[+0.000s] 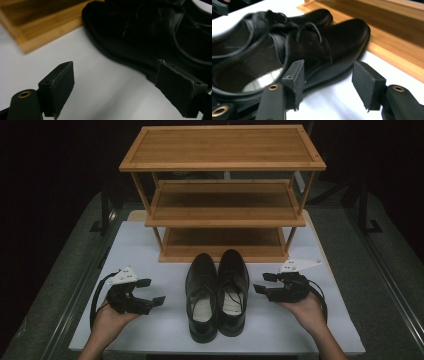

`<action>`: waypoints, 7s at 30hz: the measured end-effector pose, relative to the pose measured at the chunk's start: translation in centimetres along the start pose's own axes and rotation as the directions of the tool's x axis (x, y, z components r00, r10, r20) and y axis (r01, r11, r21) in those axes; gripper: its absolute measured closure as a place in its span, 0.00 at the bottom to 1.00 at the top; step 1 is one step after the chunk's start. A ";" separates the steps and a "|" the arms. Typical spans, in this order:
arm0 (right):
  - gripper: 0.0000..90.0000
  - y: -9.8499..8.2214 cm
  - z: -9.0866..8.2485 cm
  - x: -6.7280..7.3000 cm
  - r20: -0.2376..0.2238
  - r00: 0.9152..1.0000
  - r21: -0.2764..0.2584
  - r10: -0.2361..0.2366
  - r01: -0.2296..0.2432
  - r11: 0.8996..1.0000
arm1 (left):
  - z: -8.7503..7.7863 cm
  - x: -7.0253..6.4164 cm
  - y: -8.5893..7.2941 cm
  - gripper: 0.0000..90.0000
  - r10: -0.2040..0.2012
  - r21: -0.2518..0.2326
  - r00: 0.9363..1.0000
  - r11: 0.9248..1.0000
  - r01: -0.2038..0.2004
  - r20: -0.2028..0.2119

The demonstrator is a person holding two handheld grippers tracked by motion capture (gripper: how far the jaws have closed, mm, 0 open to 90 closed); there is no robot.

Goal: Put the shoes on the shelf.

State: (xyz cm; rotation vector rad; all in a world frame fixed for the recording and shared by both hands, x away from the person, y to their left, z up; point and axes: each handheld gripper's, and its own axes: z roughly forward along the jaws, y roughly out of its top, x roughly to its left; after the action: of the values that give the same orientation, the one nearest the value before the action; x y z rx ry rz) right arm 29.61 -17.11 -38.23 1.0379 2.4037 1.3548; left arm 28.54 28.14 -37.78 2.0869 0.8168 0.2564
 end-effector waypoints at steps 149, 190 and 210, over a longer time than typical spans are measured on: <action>0.67 6.5 9.3 -5.1 0.251 0.963 -0.168 0.103 -0.061 0.984 | 13.2 3.9 10.3 0.67 0.103 -0.147 0.985 0.981 -0.123 -0.139; 0.27 -1.3 10.0 -2.6 0.014 1.000 0.076 -0.013 0.011 0.997 | 15.0 1.7 2.6 0.17 0.221 0.135 0.973 0.964 -0.229 0.068; 0.27 -1.2 10.4 -1.4 0.085 0.996 0.071 -0.020 0.014 0.997 | 15.1 0.5 3.4 0.19 0.221 0.126 0.975 0.967 -0.221 0.019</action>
State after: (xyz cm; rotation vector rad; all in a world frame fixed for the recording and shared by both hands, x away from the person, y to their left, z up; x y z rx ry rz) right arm 34.97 -11.44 -45.31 1.0671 2.4073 1.2028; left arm 37.32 17.27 -44.40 2.3014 0.6103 0.3264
